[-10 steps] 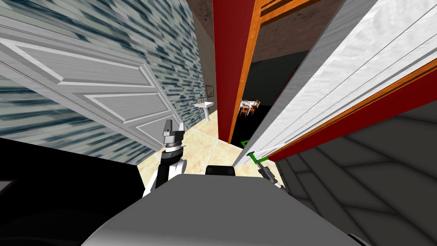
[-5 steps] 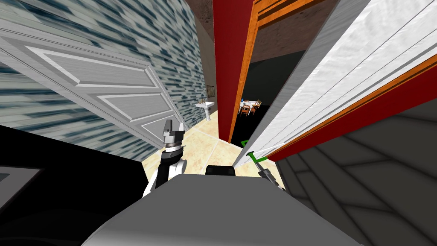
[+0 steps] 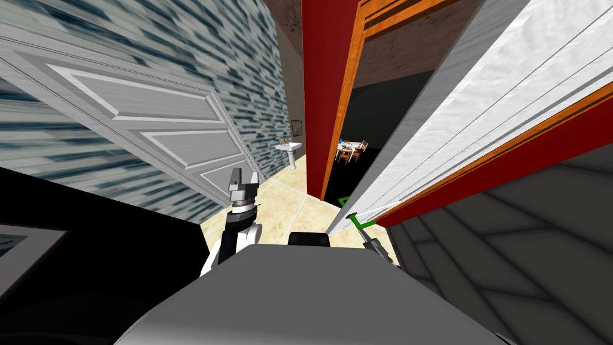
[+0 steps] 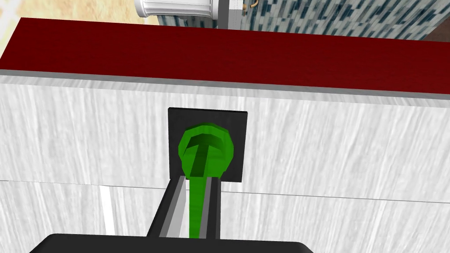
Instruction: Pull the door open
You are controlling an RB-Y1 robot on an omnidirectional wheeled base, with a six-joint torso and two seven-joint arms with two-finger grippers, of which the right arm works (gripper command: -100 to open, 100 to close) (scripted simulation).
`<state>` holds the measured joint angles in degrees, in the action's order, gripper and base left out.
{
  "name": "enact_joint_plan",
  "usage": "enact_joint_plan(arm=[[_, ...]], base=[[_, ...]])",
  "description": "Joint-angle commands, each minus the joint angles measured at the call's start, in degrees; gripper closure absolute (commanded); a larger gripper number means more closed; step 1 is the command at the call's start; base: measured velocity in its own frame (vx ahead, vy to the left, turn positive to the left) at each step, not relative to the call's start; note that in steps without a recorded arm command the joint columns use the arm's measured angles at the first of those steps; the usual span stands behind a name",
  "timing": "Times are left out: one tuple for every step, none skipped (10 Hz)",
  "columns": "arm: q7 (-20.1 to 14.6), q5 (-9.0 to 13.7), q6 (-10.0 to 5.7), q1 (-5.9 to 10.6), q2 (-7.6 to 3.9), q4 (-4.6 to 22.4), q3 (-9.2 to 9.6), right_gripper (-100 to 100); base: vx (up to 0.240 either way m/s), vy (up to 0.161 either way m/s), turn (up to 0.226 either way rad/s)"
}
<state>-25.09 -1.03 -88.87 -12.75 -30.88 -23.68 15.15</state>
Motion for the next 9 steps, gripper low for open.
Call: enact_joint_plan(arm=[[0.16,-0.39,-0.72,-0.7,0.35,0.26,0.47,100],[0.16,-0.39,-0.72,-0.7,0.35,0.26,0.47,100],[0.16,-0.39,-0.72,-0.7,0.35,0.26,0.47,100],[0.16,-0.39,-0.72,-0.7,0.35,0.26,0.47,100],[0.4,-0.24,-0.9,-0.77,0.45,0.51,0.33,-100],[0.48,-0.21,-1.13,-1.13,0.48,0.55,0.32,-100],[0.63,-0.15,-1.6,-1.77,0.52,0.61,0.31,-100],[0.8,-0.09,-2.19,-2.44,0.57,0.68,0.3,-100],[0.92,-0.06,-2.63,-2.86,0.62,0.72,0.29,-100]], base=[[-0.015,-0.016,0.05],[-0.006,-0.005,0.011],[-0.013,-0.006,0.009],[-0.024,-0.002,-0.019],[0.089,0.067,-0.171],[0.146,0.097,-0.225],[0.102,0.084,-0.226],[0.023,0.038,-0.138],[-0.063,-0.01,-0.064]])
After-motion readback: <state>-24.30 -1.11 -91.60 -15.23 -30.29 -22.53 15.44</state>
